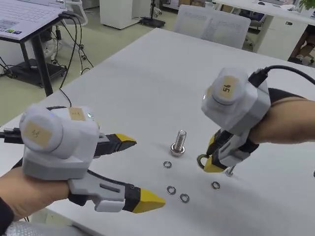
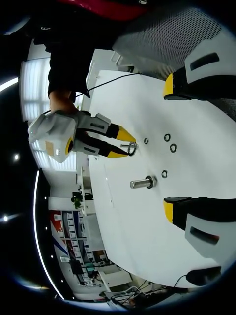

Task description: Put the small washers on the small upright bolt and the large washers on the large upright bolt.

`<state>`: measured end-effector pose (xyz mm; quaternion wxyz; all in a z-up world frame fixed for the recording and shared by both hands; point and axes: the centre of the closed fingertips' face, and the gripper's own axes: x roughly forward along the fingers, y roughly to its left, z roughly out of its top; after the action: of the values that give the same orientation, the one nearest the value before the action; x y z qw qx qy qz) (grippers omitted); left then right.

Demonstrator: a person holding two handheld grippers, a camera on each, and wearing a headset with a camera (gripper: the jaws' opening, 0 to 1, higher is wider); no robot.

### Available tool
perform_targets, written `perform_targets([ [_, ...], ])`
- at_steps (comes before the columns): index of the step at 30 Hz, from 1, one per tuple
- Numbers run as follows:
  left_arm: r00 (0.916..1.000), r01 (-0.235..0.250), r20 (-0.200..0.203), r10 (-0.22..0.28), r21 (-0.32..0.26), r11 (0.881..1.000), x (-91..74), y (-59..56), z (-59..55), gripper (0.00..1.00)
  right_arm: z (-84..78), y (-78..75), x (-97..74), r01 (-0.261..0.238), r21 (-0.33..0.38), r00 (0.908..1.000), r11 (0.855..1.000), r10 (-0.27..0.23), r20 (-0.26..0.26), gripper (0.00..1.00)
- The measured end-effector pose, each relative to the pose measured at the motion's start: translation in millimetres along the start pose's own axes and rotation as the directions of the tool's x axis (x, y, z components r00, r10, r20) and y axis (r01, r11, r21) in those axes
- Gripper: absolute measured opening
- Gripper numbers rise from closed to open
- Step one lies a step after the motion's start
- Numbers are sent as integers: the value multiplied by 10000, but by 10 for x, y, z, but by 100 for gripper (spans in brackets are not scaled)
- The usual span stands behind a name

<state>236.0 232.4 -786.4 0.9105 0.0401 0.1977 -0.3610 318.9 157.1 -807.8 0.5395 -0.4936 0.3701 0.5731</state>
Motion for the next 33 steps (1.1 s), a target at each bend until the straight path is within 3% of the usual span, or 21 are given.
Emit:
perform_targets([
  [13,10000,-2,-44,2,-13,10000,25,5,-4,80,261,-271,-118,428,-391,9990,9983,-422,165,23],
  [23,9999,23,-116,-23,-7,10000,44,-5,-17,80,409,-456,-45,514,-577,9985,9970,-502,216,23],
  [33,9999,-30,-166,30,-47,10000,41,6,-35,80,494,-559,75,257,-590,9996,9979,-251,109,23],
])
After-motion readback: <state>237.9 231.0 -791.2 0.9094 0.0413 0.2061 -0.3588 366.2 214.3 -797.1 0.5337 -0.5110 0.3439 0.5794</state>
